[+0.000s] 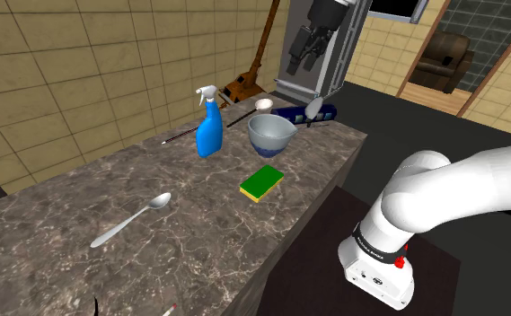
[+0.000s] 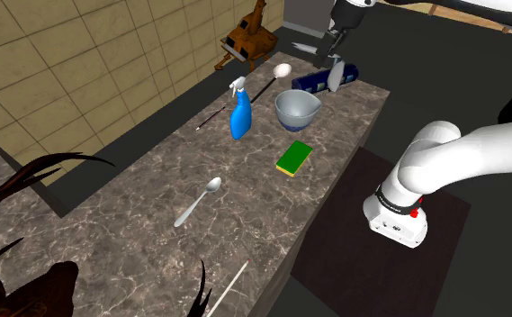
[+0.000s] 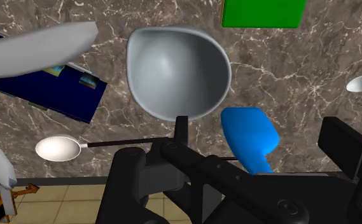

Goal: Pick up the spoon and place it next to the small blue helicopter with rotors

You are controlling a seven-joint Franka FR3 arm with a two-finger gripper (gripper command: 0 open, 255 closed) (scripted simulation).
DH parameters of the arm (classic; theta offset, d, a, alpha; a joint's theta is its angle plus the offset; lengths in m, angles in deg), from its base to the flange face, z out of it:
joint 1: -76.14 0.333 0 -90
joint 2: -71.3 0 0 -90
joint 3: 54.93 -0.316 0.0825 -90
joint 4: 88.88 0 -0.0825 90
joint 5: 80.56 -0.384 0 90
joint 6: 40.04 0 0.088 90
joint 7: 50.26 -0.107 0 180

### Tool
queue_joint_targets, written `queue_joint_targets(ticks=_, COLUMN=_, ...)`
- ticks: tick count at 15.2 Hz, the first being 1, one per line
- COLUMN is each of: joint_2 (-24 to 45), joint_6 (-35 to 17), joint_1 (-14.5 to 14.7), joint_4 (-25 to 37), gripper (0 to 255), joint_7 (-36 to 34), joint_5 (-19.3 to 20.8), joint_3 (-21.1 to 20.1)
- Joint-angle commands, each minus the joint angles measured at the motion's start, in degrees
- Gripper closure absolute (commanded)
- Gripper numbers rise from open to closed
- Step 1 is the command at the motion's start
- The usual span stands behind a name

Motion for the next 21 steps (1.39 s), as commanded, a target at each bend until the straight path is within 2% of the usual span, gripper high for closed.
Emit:
queue_joint_targets(ticks=1, joint_2=0.0, joint_6=0.0, joint_1=0.0, joint_4=0.0, gripper=0, joint_7=0.0, joint_5=0.0, joint_3=0.0)
queue_joint_targets(ticks=11, joint_2=3.52, joint_6=-15.1, joint_1=3.37, joint_4=-9.53, gripper=0, joint_7=-8.77, joint_5=-4.79, joint_3=-10.61)
queue_joint_targets(ticks=21, joint_2=15.28, joint_6=-31.24, joint_1=5.33, joint_4=-11.72, gripper=0, joint_7=-18.62, joint_5=-6.72, joint_3=-22.47)
